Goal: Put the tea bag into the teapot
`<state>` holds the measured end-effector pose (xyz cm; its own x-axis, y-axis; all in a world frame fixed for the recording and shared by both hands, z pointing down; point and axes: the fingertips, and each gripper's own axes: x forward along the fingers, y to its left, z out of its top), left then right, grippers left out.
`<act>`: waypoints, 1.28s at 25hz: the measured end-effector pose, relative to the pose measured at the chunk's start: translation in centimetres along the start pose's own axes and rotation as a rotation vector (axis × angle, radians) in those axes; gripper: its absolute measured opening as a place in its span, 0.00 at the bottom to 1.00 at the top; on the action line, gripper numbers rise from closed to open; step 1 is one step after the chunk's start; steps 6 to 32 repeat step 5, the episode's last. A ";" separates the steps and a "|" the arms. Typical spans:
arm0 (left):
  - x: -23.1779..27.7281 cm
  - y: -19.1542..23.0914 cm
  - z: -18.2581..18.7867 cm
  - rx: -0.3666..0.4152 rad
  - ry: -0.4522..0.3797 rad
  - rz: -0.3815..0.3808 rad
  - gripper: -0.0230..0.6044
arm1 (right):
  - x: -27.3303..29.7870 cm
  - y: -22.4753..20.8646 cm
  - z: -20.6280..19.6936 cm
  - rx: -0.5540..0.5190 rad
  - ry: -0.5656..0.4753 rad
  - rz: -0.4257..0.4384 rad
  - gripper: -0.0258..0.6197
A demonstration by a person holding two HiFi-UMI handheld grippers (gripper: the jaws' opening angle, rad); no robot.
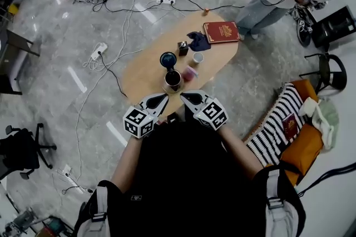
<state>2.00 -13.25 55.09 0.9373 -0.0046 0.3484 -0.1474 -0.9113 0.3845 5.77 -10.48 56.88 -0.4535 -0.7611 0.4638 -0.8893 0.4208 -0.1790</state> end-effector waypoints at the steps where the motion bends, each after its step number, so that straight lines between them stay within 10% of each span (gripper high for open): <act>1: -0.2 0.0 0.2 0.002 -0.002 0.002 0.05 | -0.1 0.1 0.1 -0.003 -0.001 0.000 0.05; 32: -1.1 0.0 0.9 0.003 -0.009 0.008 0.05 | -0.1 0.5 0.7 -0.021 -0.004 0.003 0.05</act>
